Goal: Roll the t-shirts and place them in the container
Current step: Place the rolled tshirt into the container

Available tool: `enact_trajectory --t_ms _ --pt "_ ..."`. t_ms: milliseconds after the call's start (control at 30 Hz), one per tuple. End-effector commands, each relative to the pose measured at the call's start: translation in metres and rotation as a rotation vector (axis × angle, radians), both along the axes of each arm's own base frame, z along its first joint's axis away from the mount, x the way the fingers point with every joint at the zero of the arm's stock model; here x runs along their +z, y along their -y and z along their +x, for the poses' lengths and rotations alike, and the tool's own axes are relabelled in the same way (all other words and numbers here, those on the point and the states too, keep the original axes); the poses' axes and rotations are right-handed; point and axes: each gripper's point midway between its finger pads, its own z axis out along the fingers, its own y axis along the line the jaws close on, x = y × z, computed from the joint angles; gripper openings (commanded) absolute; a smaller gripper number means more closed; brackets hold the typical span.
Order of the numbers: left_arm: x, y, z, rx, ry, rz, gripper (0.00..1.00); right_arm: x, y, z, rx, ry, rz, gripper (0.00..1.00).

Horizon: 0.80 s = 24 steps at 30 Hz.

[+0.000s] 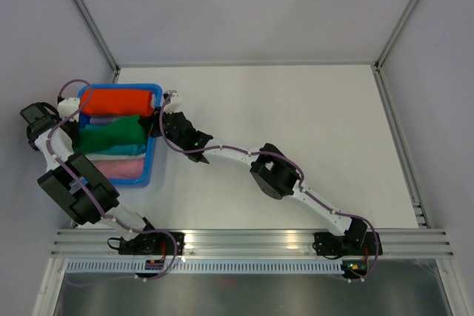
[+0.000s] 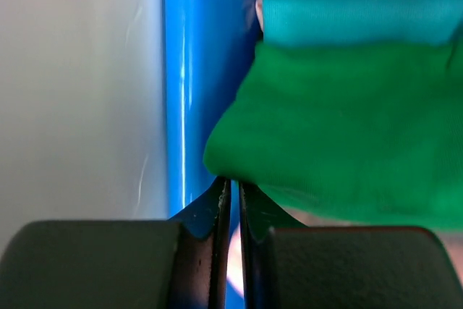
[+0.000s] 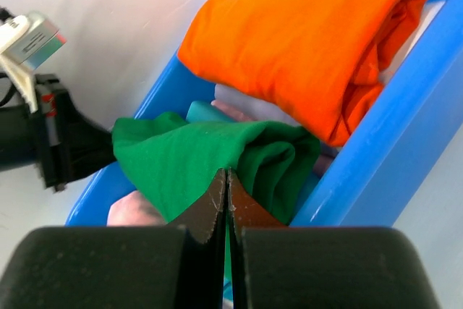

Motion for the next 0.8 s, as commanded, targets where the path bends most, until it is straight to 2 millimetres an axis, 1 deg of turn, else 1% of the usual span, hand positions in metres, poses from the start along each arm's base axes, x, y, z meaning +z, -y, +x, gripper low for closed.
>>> enact_trajectory --t_ms 0,67,100,167,200,233,267,300,333,400,433,467,533,600,633,667,733,767 --pt "0.018 -0.012 0.036 0.002 0.139 -0.003 0.12 -0.044 -0.002 -0.028 0.037 -0.113 -0.109 0.00" --pt "0.019 -0.014 0.045 -0.001 0.156 -0.006 0.13 -0.047 -0.001 -0.030 0.034 -0.130 -0.117 0.00" --pt "0.019 -0.019 0.052 0.003 0.164 -0.007 0.12 -0.048 -0.001 -0.031 0.032 -0.137 -0.122 0.00" --pt "0.017 -0.020 0.062 -0.005 0.164 -0.011 0.13 -0.050 -0.001 -0.033 0.033 -0.156 -0.122 0.00" --pt "0.013 -0.023 0.069 -0.011 0.159 -0.015 0.13 -0.051 -0.001 -0.033 0.036 -0.161 -0.122 0.00" --pt "0.010 -0.021 0.075 -0.022 0.153 -0.016 0.13 -0.048 -0.002 -0.034 0.036 -0.172 -0.110 0.00" --pt "0.007 -0.022 0.078 -0.025 0.147 -0.015 0.13 -0.050 -0.002 -0.034 0.034 -0.178 -0.109 0.00" --pt "0.008 -0.023 0.084 -0.030 0.148 -0.010 0.13 -0.051 -0.003 -0.035 0.032 -0.185 -0.103 0.00" --pt "-0.001 -0.021 0.089 -0.035 0.135 -0.022 0.13 -0.049 -0.002 -0.032 0.021 -0.187 -0.093 0.00" --pt "0.000 -0.024 0.097 -0.033 0.141 -0.017 0.14 -0.050 -0.003 -0.030 0.008 -0.198 -0.084 0.00" --pt "-0.007 -0.023 0.102 -0.036 0.132 -0.026 0.14 -0.044 -0.003 -0.028 -0.001 -0.191 -0.073 0.00" --pt "-0.002 -0.027 0.105 -0.028 0.139 -0.015 0.14 -0.048 -0.003 -0.025 -0.015 -0.194 -0.080 0.00" --pt "-0.002 -0.025 0.108 -0.033 0.139 -0.013 0.14 -0.042 -0.004 -0.021 -0.029 -0.185 -0.075 0.00" --pt "0.000 -0.021 0.109 -0.056 0.149 -0.010 0.14 -0.045 -0.001 -0.016 -0.060 -0.191 -0.080 0.00" --pt "0.000 -0.018 0.113 -0.063 0.147 0.000 0.14 -0.047 0.000 -0.015 -0.071 -0.197 -0.081 0.00" --pt "-0.008 -0.024 0.113 -0.047 0.119 0.025 0.14 -0.048 0.003 -0.011 -0.095 -0.201 -0.081 0.00" --pt "-0.019 -0.023 0.120 -0.045 0.087 0.040 0.14 -0.051 0.005 -0.010 -0.116 -0.219 -0.073 0.00" --pt "-0.021 -0.026 0.122 -0.031 0.075 0.058 0.13 -0.051 0.005 -0.009 -0.123 -0.225 -0.070 0.00"
